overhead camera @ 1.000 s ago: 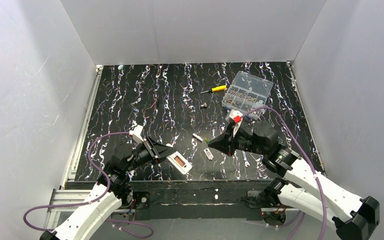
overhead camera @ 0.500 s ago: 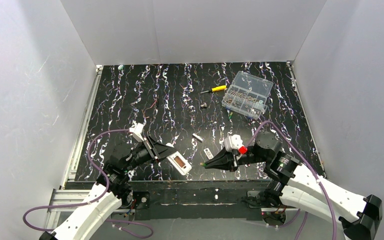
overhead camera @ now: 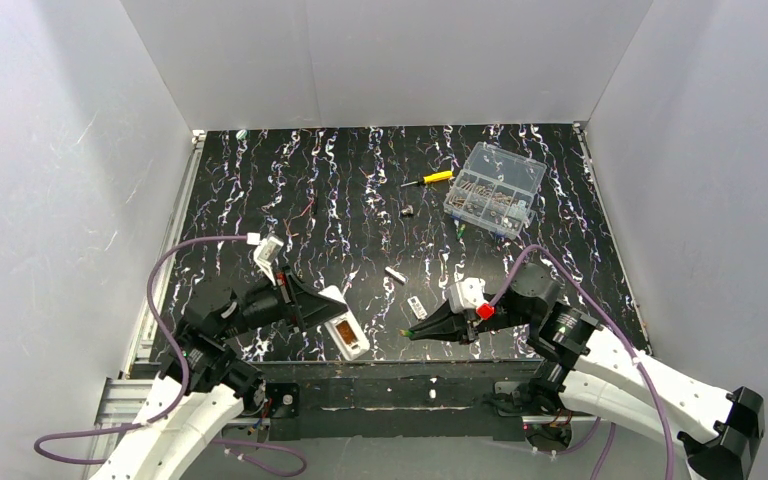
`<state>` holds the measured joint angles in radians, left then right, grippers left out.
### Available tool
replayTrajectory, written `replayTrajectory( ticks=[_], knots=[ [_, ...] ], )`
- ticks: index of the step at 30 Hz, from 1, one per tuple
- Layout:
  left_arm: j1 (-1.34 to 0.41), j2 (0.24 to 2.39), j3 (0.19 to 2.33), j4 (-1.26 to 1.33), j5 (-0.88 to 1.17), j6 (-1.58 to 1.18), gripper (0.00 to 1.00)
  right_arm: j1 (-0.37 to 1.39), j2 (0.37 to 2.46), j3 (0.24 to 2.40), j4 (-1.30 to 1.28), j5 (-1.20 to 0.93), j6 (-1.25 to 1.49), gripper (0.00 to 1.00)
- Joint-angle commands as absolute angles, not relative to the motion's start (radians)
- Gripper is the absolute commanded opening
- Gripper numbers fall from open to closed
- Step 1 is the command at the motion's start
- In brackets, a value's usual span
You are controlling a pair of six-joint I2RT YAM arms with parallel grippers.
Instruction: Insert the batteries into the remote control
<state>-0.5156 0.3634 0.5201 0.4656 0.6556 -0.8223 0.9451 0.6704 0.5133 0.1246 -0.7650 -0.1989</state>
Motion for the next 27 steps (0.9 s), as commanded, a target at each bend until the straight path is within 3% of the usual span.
replayTrajectory(
  ticks=[1,12,27],
  knots=[
    [-0.52,0.381,0.63,0.402,0.781,-0.653,0.0,0.953,0.656,0.569,0.121,-0.748,-0.223,0.01],
    [-0.52,0.4,0.727,0.332,0.817,-0.583,0.0,0.953,0.639,0.563,0.086,-0.701,-0.236,0.01],
    [-0.52,0.393,0.659,0.57,0.839,-0.661,0.0,0.953,0.633,0.556,0.064,-0.66,-0.235,0.01]
  ],
)
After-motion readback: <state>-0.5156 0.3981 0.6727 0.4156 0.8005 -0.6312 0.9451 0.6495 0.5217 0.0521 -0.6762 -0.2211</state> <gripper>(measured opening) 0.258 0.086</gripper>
